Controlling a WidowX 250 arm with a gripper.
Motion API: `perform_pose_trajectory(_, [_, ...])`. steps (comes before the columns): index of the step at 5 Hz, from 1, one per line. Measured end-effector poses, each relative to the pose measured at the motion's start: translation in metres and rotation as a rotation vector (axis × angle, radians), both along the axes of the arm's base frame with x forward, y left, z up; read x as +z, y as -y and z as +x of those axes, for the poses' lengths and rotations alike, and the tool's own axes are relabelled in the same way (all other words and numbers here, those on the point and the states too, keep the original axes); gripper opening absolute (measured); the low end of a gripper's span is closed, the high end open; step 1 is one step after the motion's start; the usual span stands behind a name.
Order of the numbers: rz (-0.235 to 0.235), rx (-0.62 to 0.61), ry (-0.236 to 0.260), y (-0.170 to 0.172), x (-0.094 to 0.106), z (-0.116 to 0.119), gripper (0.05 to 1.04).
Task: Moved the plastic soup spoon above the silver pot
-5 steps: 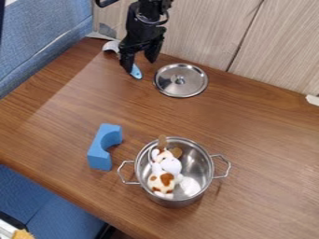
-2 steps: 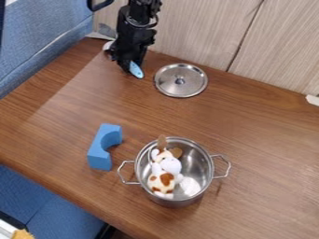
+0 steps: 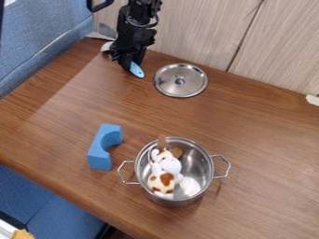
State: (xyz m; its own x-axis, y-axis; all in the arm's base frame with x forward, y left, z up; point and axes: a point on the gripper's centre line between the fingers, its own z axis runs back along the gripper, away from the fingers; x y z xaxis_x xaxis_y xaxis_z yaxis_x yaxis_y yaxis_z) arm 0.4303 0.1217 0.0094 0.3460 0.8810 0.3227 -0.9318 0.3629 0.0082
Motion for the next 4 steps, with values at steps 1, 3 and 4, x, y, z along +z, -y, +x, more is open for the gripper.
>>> perform_pose_trajectory(1, [-0.031, 0.009, 0.005, 0.005, 0.004, -0.003, 0.32])
perform_pose_trajectory(3, [-0.034, 0.018, 0.112, 0.015, 0.066, -0.006, 0.32])
perform_pose_trajectory(4, [-0.039, -0.001, 0.154, 0.035, 0.093, -0.018, 0.32])
